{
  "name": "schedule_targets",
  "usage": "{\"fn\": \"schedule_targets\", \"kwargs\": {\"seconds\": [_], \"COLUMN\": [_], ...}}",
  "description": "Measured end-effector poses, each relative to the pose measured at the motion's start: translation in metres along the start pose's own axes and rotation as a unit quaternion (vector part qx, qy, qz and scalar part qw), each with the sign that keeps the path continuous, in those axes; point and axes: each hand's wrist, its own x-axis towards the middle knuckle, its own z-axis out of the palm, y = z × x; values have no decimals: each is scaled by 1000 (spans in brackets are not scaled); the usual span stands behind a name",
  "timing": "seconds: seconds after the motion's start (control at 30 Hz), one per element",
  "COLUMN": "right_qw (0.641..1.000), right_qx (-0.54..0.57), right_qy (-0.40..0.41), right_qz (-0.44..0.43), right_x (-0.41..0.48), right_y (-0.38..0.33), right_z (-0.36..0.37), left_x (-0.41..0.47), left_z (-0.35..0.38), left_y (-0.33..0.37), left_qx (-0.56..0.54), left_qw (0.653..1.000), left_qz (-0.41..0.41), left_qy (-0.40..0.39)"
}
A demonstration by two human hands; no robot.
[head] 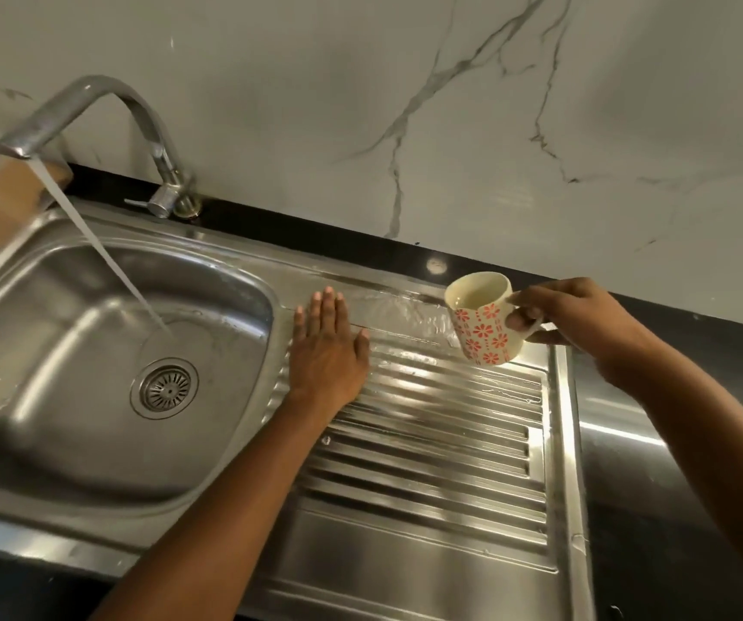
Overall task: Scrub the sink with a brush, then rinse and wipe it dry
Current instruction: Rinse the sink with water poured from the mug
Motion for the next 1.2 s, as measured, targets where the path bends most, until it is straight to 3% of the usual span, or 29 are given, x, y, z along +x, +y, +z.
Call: {"fn": "schedule_targets", "kwargs": {"seconds": [0.17,0.33,0.47,0.67,0.8,0.93,1.1,1.2], "right_qw": [996,957,914,883,897,940,997,999], "right_qx": [-76,-280,-400,-465,-434,-325,-71,-35], "right_qy": [40,77,72,61,47,21,12,31], "right_qz": [-1,15,18,-27,-75,-98,-15,8], "right_x": [-31,-51,-59,-58,-50,-48,-62,-79], "right_y": [26,52,63,60,47,36,39,48], "right_z": [-35,-58,-57,-16,10,18,-2,-18], "left_x": [-28,-57,-66,-63,-64,-65,-67,-74], "left_z": [4,29,56,52,37,26,19,15], "left_y": [99,193,209,170,114,54,4,18], "left_qx": [-56,-56,-31,-29,-17,-9,17,-8], "left_qw": [990,955,948,958,973,988,998,999], "left_qz": [130,286,308,281,228,155,68,53], "left_qy": [-5,-52,-72,-51,-37,-7,-2,3]}}
